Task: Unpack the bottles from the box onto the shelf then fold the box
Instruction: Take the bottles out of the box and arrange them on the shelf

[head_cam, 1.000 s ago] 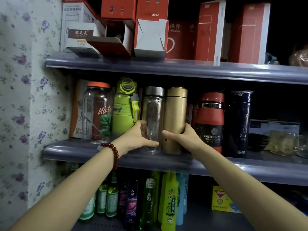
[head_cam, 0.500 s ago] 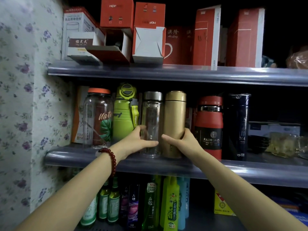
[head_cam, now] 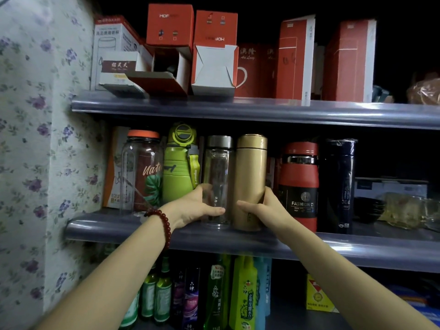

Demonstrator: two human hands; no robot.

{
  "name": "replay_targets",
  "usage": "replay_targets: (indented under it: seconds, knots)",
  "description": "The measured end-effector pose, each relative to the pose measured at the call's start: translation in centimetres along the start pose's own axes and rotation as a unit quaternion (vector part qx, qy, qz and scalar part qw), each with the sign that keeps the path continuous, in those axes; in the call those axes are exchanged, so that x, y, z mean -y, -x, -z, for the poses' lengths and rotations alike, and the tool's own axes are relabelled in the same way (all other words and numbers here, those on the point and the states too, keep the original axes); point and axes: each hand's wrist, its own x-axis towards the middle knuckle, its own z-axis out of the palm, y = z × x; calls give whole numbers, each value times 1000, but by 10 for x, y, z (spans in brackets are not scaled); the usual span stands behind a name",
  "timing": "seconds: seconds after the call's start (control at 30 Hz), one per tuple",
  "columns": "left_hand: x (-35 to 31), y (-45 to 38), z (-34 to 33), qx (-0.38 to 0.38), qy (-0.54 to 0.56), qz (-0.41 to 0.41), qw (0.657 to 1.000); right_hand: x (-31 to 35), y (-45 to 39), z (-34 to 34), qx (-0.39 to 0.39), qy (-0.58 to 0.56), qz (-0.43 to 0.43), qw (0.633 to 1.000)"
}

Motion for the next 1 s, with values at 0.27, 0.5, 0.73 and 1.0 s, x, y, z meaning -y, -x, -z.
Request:
replay_targets:
  seconds: [0.27, 0.5, 0.73, 1.0]
  knots:
    - [-2, -1, -2, -26, -152, 5, 988, 10, 10, -6, -51, 101, 0, 994]
    - [-14, 18, 0, -57, -264, 17, 963, 13, 27, 1, -57, 187, 29, 980]
    - [-17, 36, -12, -151, -279, -2, 948, 7, 37, 5, -67, 186, 63, 978]
    - [-16, 31, -12, -75, -195, 34, 977, 1, 37, 5, -68, 181, 69, 979]
